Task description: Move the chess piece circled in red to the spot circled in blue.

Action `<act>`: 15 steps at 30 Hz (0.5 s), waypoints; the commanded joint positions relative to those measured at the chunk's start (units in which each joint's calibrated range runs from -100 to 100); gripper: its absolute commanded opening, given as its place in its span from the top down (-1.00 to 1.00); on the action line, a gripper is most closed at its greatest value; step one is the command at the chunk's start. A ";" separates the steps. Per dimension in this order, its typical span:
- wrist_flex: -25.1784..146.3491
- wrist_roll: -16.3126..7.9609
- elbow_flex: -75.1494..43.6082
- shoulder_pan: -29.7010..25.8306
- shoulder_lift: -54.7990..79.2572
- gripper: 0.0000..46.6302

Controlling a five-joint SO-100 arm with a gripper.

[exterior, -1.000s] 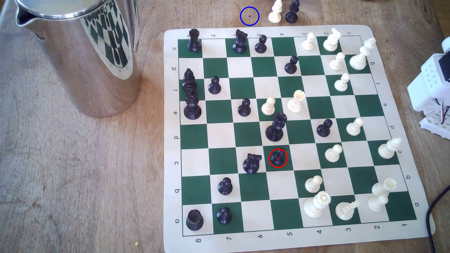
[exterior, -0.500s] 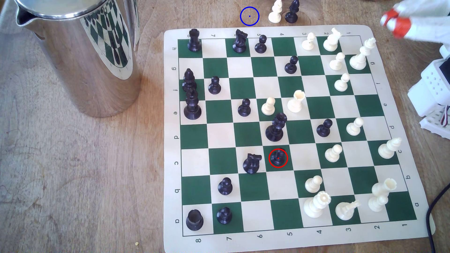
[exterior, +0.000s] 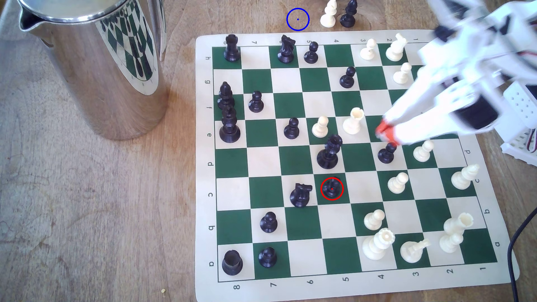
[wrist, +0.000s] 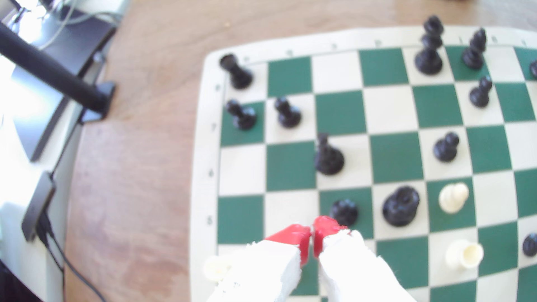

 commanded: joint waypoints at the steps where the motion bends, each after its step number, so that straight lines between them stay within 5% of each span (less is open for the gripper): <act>1: 6.19 -2.00 -15.72 -0.56 10.23 0.89; 9: 9.79 -4.10 -21.62 0.07 22.03 0.80; 15: 9.71 -5.03 -21.89 -0.24 24.07 0.44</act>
